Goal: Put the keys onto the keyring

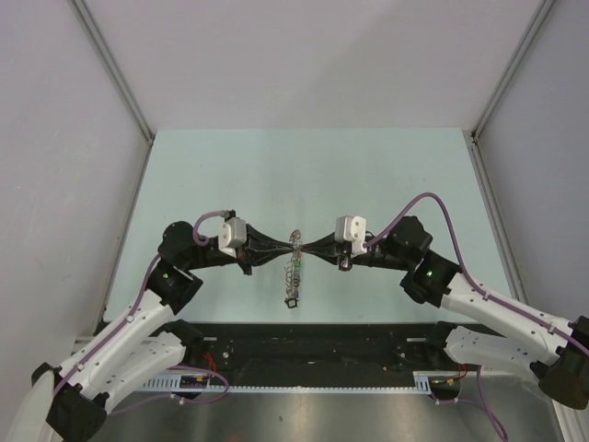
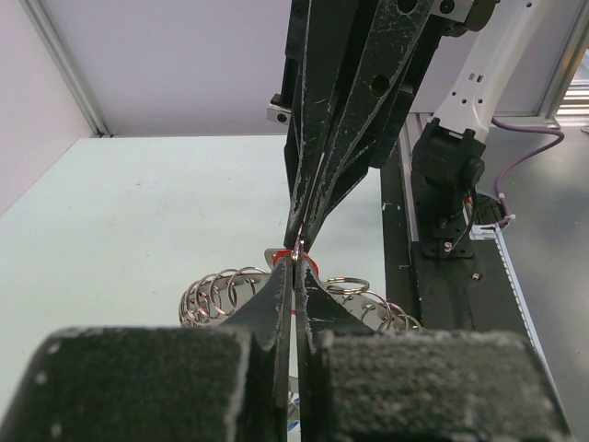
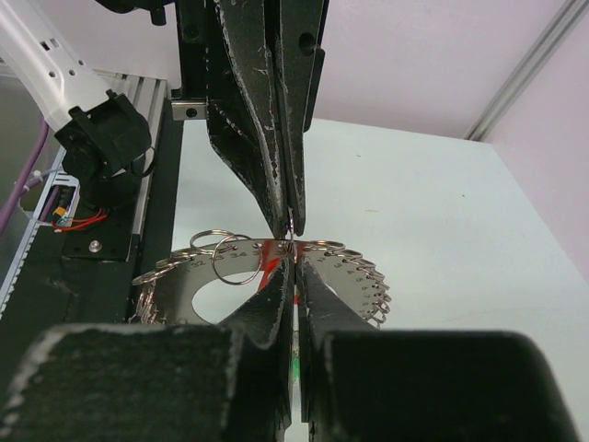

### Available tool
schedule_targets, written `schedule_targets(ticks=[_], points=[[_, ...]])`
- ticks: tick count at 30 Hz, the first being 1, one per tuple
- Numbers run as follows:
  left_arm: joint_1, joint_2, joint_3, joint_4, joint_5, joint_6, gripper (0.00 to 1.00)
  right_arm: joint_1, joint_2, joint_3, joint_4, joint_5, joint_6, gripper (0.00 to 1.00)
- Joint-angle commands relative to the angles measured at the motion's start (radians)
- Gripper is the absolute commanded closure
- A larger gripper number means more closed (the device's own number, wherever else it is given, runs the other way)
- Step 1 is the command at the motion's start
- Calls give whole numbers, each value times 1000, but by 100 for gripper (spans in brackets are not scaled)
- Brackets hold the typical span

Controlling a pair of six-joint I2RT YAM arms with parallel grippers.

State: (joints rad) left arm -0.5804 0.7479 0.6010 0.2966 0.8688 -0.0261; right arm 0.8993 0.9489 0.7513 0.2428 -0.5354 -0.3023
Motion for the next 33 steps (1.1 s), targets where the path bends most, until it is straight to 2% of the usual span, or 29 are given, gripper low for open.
schedule_targets(ticks=[1, 15, 33], points=[[-2, -12, 19, 55, 3, 11, 100, 7, 5, 14, 62, -23, 22, 100], [-2, -36, 20, 22, -34, 46, 100, -20, -41, 14, -11, 38, 17, 100], [-2, -28, 20, 29, -21, 43, 100, -20, -10, 22, 13, -21, 32, 100]])
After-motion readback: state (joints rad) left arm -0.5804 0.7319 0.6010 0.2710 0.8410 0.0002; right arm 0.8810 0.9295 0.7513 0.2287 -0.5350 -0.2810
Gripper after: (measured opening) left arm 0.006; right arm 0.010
